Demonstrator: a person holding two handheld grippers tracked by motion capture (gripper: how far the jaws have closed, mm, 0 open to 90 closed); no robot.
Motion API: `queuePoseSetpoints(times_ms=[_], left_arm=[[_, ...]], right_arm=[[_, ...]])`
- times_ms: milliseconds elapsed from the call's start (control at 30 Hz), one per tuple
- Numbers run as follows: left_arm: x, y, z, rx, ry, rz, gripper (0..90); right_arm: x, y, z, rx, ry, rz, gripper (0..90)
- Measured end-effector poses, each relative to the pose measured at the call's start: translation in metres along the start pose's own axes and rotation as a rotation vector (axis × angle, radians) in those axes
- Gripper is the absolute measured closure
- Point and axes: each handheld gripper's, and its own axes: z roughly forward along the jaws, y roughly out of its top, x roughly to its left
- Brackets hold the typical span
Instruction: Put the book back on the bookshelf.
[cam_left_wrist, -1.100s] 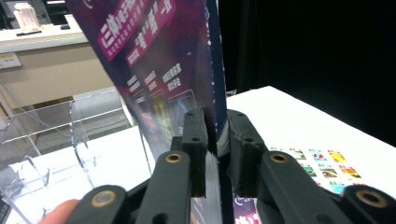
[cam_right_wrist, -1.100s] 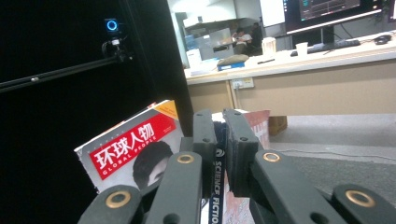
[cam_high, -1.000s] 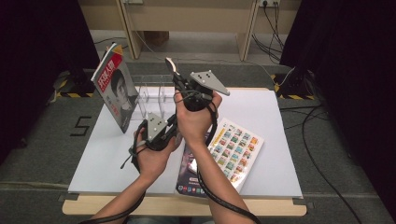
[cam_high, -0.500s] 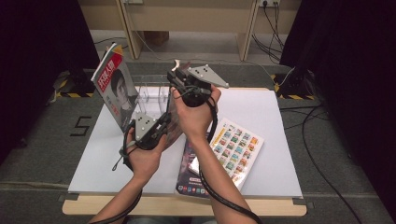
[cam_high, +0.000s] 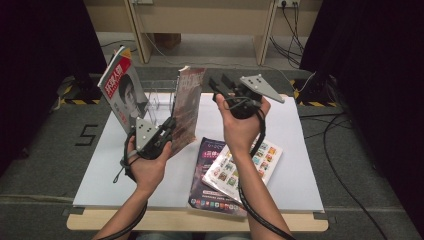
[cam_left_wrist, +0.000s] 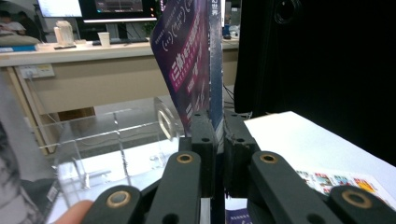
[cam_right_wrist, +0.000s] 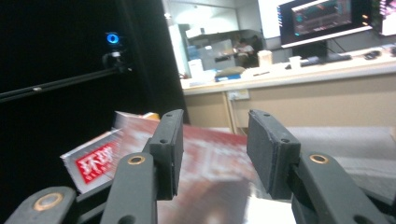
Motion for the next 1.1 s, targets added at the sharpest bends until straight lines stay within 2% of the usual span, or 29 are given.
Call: queuePoseSetpoints(times_ms=[33,100,133,167,233,267,300,700,933,1100], left_arm=[[0.004,0.002,-0.002,-0.008,0.007,0.004,84.4],[0.008,0.004,-0.004,-0.014,0.012,0.007,84.3],[0.008,0.004,-0.004,-0.014,0.012,0.007,84.4],[0.011,0.006,-0.006,-0.015,0.009,0.007,84.4],[0.014,0.007,-0.008,-0.020,0.016,0.011,84.3],[0.014,0.007,-0.008,-0.020,0.016,0.011,84.3],[0.017,0.008,-0.009,-0.023,0.022,0.010,84.4],[0.036,0.016,-0.017,-0.055,0.060,0.000,84.3],[0.051,0.022,-0.022,-0.081,0.099,-0.009,84.3],[0.060,0.026,-0.025,-0.100,0.125,-0.012,84.2]], right_arm=[[-0.013,-0.005,-0.006,0.010,-0.031,-0.002,55.7],[-0.025,-0.012,-0.012,0.021,-0.056,0.006,55.4],[-0.025,-0.012,-0.012,0.021,-0.056,0.006,55.4],[-0.036,-0.019,-0.017,0.036,-0.079,0.004,54.7],[-0.045,-0.025,-0.021,0.049,-0.100,0.005,54.7],[-0.045,-0.025,-0.021,0.049,-0.100,0.005,54.7],[-0.053,-0.030,-0.025,0.054,-0.115,0.009,54.6],[-0.073,-0.044,-0.041,0.087,-0.169,-0.012,54.0],[-0.089,-0.069,-0.050,0.135,-0.211,-0.030,53.7],[-0.103,-0.086,-0.060,0.162,-0.231,-0.011,53.8]])
